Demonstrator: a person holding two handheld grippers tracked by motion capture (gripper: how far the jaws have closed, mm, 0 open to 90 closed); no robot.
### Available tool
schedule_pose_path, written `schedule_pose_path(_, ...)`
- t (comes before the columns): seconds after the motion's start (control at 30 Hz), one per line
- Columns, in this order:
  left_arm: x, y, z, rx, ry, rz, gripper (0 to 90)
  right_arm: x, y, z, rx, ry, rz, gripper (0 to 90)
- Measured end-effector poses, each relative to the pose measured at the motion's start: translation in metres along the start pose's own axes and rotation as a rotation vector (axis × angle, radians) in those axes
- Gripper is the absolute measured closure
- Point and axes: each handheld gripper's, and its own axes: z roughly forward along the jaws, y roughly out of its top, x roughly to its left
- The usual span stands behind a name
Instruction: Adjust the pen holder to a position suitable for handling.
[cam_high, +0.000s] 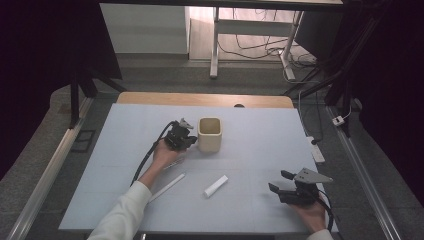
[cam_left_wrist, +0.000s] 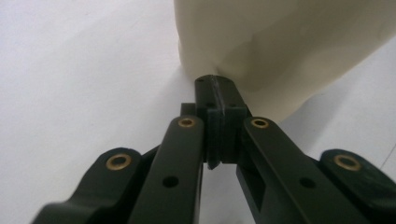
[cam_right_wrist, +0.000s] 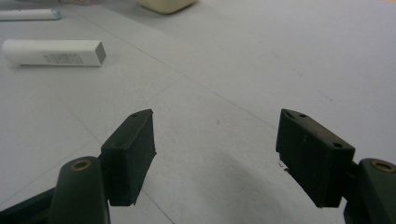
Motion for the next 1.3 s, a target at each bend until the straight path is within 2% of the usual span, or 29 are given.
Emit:
schedule_pose_path(0.4, 0.002, 0.002, 0.005, -0.008, 0.002, -0.003, 88.6, 0.000, -0.001, 0.000, 0.006, -0.003, -0.001, 27.8)
schedule_pose_path(0.53, 0.004, 0.001, 0.003, -0.020, -0.020, -0.002, 88.5, 0.000, -0.001, 0.000, 0.009, -0.005, -0.005, 27.8)
schedule_pose_path(0.73, 0.004, 0.002, -0.014, -0.048, -0.039, 0.011, 88.5, -0.001, -0.002, -0.003, 0.003, -0.006, 0.006, 27.8)
schedule_pose_path(0.97, -0.003, -0.001, -0.037, -0.082, -0.056, 0.040, 87.4, -0.001, -0.003, -0.007, -0.008, -0.008, 0.010, 27.8)
schedule_pose_path(1.1, -0.004, 0.000, -0.048, -0.106, -0.074, 0.032, 81.4, 0.000, -0.005, -0.008, -0.006, -0.012, 0.011, 27.9)
schedule_pose_path(1.13, -0.004, 0.000, -0.050, -0.115, -0.077, 0.032, 75.5, -0.001, -0.005, -0.008, -0.006, -0.013, 0.011, 27.9)
schedule_pose_path(1.17, -0.005, 0.000, -0.052, -0.120, -0.075, 0.035, 75.5, -0.001, -0.005, -0.008, -0.009, -0.013, 0.013, 27.9)
schedule_pose_path(1.3, -0.010, 0.000, -0.062, -0.120, -0.047, 0.054, 53.2, -0.001, -0.005, -0.008, -0.009, -0.017, 0.014, 28.0)
